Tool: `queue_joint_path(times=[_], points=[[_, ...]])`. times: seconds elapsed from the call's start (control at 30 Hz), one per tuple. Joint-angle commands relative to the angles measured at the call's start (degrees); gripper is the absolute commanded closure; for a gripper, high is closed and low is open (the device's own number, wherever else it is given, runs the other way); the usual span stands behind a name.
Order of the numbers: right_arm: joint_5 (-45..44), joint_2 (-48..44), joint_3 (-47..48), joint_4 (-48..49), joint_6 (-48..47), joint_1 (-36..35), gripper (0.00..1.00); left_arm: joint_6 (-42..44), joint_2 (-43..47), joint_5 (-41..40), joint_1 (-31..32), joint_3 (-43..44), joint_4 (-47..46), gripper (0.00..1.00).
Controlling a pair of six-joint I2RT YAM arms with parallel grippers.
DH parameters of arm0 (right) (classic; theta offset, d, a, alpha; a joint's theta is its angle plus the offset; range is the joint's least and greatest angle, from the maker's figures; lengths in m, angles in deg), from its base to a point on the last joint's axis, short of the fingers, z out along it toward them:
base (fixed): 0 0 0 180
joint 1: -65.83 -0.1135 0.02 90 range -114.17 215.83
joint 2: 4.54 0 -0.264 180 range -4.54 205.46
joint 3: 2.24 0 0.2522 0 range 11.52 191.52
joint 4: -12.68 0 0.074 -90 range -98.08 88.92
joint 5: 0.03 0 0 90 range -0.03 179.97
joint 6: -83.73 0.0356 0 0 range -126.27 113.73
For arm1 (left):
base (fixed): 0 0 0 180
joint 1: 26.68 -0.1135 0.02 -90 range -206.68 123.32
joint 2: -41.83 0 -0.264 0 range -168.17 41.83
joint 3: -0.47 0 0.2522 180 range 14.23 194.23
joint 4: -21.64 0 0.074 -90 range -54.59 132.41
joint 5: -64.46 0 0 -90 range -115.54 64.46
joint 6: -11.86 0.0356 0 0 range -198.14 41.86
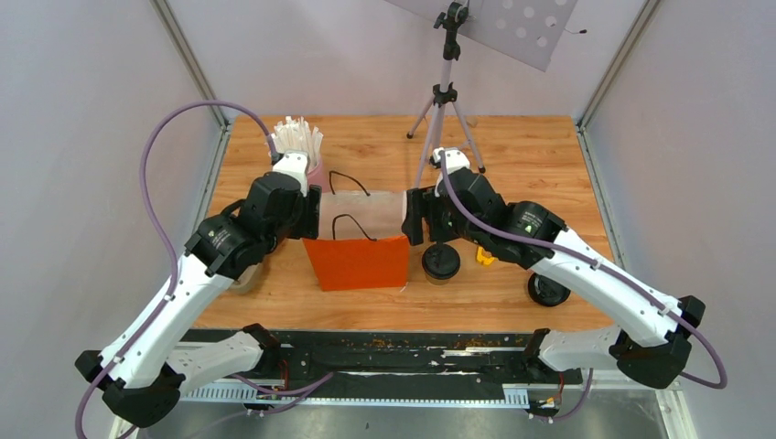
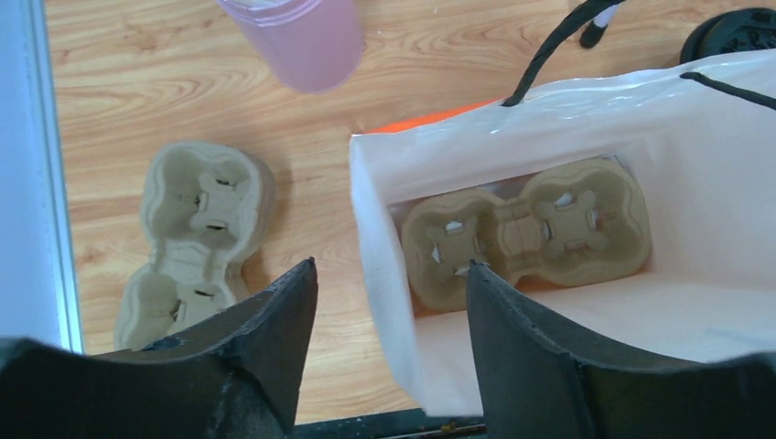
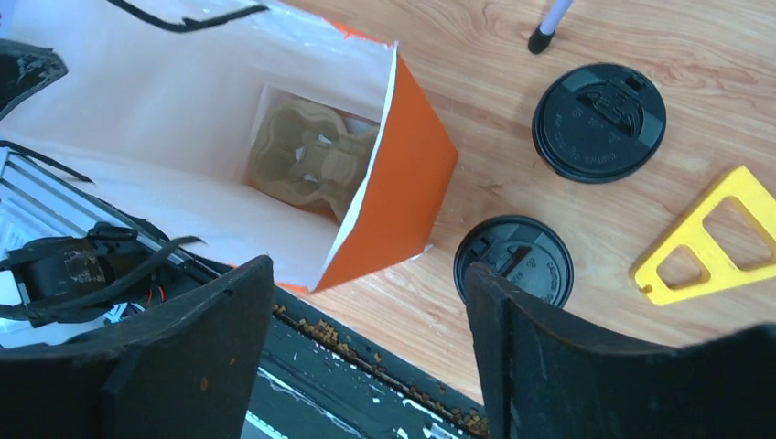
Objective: Pack the takeout coffee
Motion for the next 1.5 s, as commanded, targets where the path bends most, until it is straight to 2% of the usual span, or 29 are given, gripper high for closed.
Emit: queue_joint_path(times=[0.0, 0.23, 0.3, 0.37, 0.5, 0.77, 0.97, 1.13, 1.23, 1.33, 1.47], points=[[8.99, 1.13, -0.08, 6.76, 0.11, 4.57, 0.29, -3.05, 0.19, -4.31, 0.17, 6.06, 4.85, 0.29], [20.18, 5.89, 0.10, 10.91, -0.31, 7.70, 0.54, -7.00, -1.91, -4.44, -0.18, 9.87, 12.11, 0.29], [22.22, 7.57, 1.16, 10.63, -0.08, 7.66, 0.59, -8.15, -2.15, -1.45, -3.09, 10.20, 13.29, 0.29], [23.27, 8.68, 2.48, 9.83, 0.10, 7.66, 0.62, -8.41, -1.76, 5.92, -8.27, 9.45, 13.31, 0.30], [24.14, 9.16, 5.01, 5.63, 2.82, 7.80, 0.61, -7.89, -0.62, 11.31, -13.58, 7.99, 11.79, 0.31], [29.90, 12.65, 12.57, -0.11, 2.45, 7.95, 0.59, -6.53, -2.69, 14.55, -14.06, 8.58, 10.63, 0.37], [35.24, 14.38, 12.01, -0.95, 3.48, 7.82, 0.59, -6.98, -4.10, 16.56, -14.06, 8.55, 11.38, 0.40], [39.40, 11.97, 7.19, 4.59, 7.92, 7.82, 0.59, -5.72, -4.36, 16.96, -14.07, 8.57, 11.41, 0.42], [38.90, 10.66, 6.56, 5.44, 8.74, 7.89, 0.59, -5.30, -3.93, 16.69, -14.05, 8.78, 10.70, 0.43], [36.93, 9.93, 9.01, 4.61, 8.00, 7.91, 0.55, -5.06, -3.30, 15.31, -14.02, 9.76, 10.59, 0.38], [31.73, 9.30, 12.40, 2.26, 4.24, 8.00, 0.43, -4.25, -2.07, 13.34, -14.01, 10.55, 10.51, 0.27]])
